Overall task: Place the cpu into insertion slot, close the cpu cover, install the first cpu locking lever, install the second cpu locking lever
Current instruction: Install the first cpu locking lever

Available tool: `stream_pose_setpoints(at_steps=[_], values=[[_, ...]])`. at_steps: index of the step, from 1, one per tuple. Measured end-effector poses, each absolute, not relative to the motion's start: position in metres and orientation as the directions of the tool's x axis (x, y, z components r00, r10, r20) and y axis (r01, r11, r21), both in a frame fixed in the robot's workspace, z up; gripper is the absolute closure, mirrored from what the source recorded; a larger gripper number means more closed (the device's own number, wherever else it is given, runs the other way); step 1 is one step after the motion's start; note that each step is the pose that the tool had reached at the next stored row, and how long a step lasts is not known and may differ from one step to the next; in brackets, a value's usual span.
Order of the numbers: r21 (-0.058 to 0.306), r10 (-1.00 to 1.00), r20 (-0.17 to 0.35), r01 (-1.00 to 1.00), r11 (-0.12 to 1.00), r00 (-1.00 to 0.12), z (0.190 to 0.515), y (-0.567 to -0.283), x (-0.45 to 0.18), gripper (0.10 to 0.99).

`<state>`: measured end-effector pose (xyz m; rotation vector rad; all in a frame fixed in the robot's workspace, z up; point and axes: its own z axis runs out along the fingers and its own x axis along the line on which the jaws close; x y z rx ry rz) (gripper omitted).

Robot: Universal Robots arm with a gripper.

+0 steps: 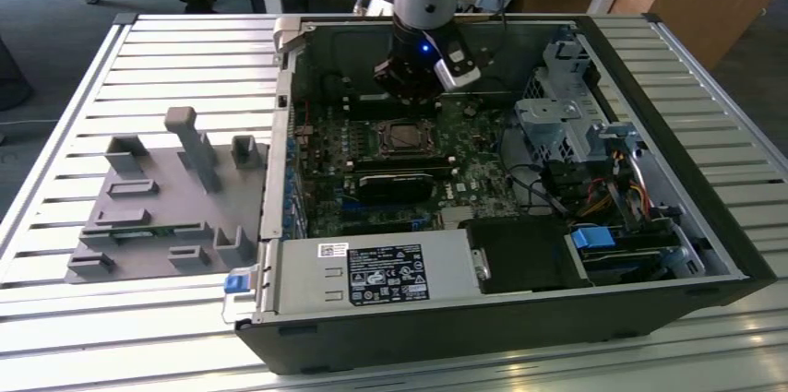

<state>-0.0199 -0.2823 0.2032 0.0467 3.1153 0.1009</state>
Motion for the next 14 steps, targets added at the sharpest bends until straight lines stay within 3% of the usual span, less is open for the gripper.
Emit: stream_pose_setpoints(at_steps=[14], values=[[0.059,0.031,-0.023,0.029,0.998,-0.999,0.1980,-0.2823,-0.0179,0.980]])
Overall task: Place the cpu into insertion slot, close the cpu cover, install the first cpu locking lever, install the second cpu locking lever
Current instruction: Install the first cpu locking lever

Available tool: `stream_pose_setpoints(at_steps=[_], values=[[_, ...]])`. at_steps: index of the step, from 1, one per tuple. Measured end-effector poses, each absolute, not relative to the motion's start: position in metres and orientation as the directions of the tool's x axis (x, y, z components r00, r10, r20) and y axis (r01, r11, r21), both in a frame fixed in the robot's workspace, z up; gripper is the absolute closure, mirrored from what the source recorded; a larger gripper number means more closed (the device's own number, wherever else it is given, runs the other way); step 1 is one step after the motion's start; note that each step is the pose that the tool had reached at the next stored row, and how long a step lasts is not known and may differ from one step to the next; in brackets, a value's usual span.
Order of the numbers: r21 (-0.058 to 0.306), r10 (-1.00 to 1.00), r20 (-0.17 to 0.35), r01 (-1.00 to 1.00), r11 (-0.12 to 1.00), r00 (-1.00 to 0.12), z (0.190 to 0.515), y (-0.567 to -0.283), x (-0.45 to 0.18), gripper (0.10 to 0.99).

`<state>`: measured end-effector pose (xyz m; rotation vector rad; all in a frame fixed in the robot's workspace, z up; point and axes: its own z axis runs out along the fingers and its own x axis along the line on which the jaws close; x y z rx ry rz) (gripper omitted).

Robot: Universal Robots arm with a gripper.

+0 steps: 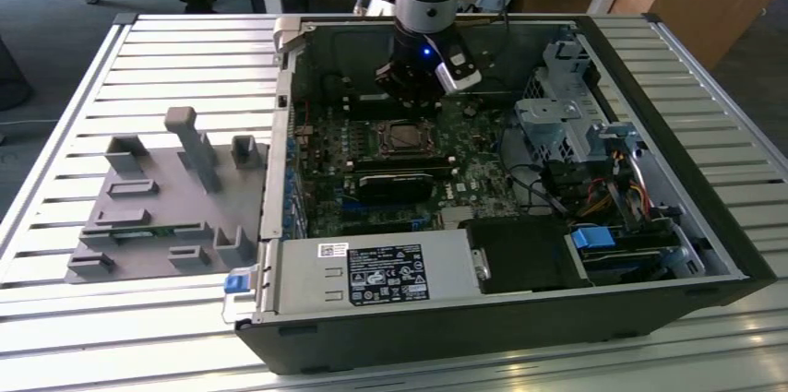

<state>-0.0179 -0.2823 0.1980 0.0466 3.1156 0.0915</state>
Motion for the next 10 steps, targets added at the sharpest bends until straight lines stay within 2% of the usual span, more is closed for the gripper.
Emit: stream_pose_setpoints(at_steps=[10], values=[[0.060,0.031,-0.024,0.029,0.998,-0.999,0.2003,-0.2822,-0.0179,0.980]])
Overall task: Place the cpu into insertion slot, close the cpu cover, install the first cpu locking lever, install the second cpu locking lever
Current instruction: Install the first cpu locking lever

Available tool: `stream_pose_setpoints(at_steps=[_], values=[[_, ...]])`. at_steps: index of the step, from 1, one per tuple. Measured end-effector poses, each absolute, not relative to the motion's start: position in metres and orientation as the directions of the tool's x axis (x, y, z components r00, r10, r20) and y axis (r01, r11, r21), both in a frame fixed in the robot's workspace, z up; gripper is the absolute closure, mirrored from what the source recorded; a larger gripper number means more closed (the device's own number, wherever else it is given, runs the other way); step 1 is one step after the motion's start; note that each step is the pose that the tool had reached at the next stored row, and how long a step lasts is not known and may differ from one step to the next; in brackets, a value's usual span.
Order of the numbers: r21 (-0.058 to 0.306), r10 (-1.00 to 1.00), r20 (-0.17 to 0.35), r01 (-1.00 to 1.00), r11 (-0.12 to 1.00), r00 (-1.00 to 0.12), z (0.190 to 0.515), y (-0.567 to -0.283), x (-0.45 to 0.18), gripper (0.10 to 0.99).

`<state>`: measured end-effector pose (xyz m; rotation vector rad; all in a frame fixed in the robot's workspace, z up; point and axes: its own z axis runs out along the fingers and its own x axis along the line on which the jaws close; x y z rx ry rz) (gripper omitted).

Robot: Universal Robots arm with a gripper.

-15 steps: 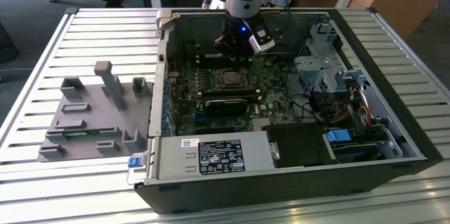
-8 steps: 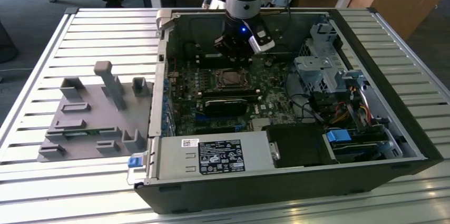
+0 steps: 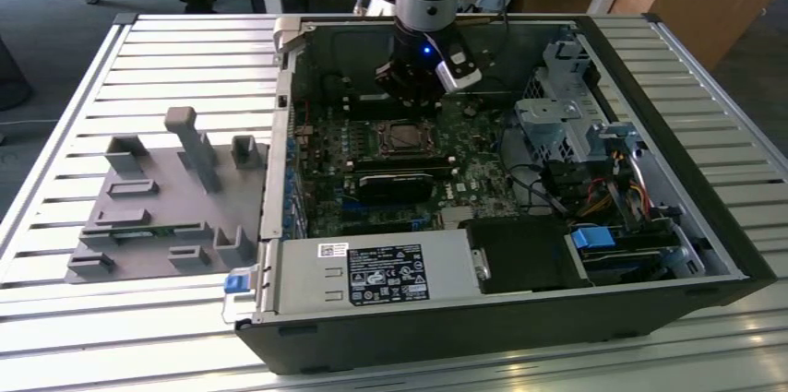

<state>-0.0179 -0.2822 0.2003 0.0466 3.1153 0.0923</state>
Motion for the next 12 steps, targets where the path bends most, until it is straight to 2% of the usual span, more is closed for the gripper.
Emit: stream_pose_setpoints(at_steps=[12], values=[[0.031,0.030,-0.024,0.029,0.999,-0.999,0.1982,-0.2822,-0.0179,0.980]])
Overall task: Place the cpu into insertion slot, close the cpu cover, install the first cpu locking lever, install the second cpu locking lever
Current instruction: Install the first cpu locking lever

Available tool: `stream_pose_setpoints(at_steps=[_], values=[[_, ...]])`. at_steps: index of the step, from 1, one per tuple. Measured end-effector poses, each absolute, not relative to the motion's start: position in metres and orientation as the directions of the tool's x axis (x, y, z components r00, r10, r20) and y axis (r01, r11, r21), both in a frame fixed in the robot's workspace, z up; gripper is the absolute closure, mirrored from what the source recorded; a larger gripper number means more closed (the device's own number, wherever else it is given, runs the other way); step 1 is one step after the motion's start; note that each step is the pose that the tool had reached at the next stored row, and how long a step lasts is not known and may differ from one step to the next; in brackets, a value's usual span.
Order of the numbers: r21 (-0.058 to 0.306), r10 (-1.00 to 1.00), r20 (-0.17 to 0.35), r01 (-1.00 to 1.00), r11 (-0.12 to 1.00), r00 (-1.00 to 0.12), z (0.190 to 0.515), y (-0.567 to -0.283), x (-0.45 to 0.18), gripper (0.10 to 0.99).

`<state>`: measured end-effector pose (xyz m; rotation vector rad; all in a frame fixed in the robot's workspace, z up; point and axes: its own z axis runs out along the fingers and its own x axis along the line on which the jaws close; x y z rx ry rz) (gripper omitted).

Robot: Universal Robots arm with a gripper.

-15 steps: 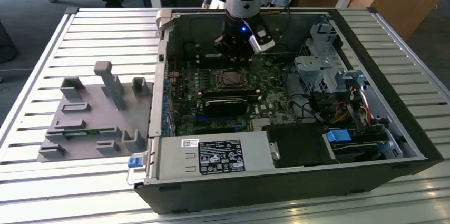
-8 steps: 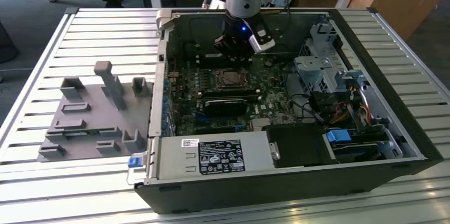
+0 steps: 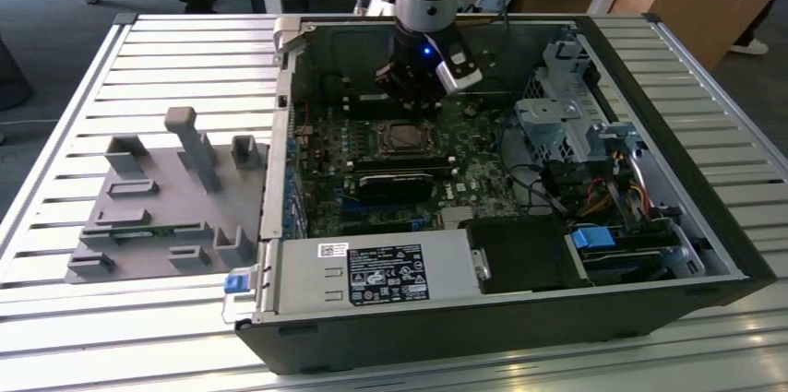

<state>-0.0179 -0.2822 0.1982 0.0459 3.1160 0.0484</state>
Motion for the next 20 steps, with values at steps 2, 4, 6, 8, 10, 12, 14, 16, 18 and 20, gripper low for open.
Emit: stream_pose_setpoints(at_steps=[2,4,6,8,10,12,14,16,18,20], values=[[0.031,0.030,-0.024,0.029,0.999,-0.999,0.197,-0.282,-0.018,0.980],[0.031,0.030,-0.024,0.029,0.999,-0.999,0.197,-0.282,-0.018,0.980],[0.031,0.030,-0.024,0.029,0.999,-0.999,0.197,-0.282,-0.018,0.980],[0.032,0.030,-0.024,0.029,0.999,-0.999,0.197,-0.282,-0.018,0.980],[0.033,0.030,-0.025,0.029,0.999,-0.999,0.198,-0.282,-0.018,0.980],[0.032,0.030,-0.024,0.029,0.999,-0.999,0.201,-0.282,-0.018,0.980],[0.032,0.030,-0.024,0.029,0.999,-0.999,0.205,-0.282,-0.018,0.980],[0.032,0.030,-0.024,0.029,0.999,-0.999,0.210,-0.282,-0.018,0.980],[0.032,0.030,-0.024,0.030,0.999,-0.999,0.211,-0.282,-0.018,0.980],[0.032,0.032,-0.024,0.031,0.999,-0.999,0.211,-0.283,-0.018,0.980]])
